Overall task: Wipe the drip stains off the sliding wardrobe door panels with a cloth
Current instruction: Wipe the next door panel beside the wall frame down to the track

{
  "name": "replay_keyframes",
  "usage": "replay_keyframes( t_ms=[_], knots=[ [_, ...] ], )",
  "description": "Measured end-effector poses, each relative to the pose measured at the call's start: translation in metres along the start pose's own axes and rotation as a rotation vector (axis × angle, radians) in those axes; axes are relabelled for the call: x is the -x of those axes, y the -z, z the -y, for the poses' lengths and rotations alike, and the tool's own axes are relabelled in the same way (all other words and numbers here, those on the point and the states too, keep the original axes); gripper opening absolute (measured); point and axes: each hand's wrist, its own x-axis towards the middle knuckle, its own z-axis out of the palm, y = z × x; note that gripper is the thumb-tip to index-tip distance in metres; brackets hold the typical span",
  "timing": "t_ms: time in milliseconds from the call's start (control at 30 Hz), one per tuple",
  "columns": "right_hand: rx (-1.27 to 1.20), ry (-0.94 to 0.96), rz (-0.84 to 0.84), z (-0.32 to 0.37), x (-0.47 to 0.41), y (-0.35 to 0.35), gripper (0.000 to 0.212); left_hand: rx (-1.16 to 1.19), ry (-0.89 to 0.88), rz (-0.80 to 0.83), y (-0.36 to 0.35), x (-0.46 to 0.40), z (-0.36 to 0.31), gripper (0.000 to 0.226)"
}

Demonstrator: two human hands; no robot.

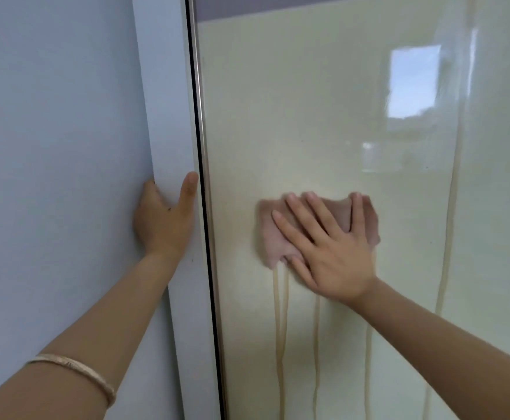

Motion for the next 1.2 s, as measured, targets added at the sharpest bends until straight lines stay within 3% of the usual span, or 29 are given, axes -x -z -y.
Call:
replay_keyframes(
  t_ms=[133,200,267,433,567,667,900,1067,1133,1200],
  knots=[
    [0.073,-0.171,-0.077,-0.011,-0.071,-0.008,0.055,-0.012,0.039,-0.02,-0.003,0.005,0.002,0.074],
    [0.061,-0.199,-0.047,0.001,-0.065,-0.017,0.056,0.004,0.045,-0.018,-0.005,0.009,0.005,0.068],
    [0.055,-0.112,-0.066,0.021,-0.026,-0.028,0.057,0.038,0.047,-0.025,-0.006,0.012,0.012,0.057],
    [0.005,0.177,0.127,0.057,0.041,-0.027,0.058,0.041,0.035,-0.055,-0.007,0.016,0.013,0.076],
    [-0.013,0.011,-0.035,0.03,-0.043,-0.026,0.055,0.037,0.021,-0.076,-0.009,0.015,0.015,0.081],
    [-0.018,-0.049,-0.05,0.033,-0.075,-0.03,0.055,0.056,0.016,-0.074,-0.011,0.014,0.018,0.077],
    [-0.059,0.187,0.082,0.055,0.003,-0.031,0.056,0.023,0.008,-0.089,-0.01,0.014,0.015,0.079],
    [0.032,-0.125,-0.077,0.014,-0.067,-0.021,0.056,0.037,0.009,-0.091,-0.01,0.013,0.018,0.075],
    [0.023,-0.154,-0.063,0.018,-0.058,-0.027,0.055,0.042,0.004,-0.1,-0.011,0.015,0.019,0.078],
    [-0.008,-0.085,0.06,0.041,-0.014,-0.033,0.053,0.045,0.003,-0.104,-0.011,0.014,0.019,0.078]
  ],
)
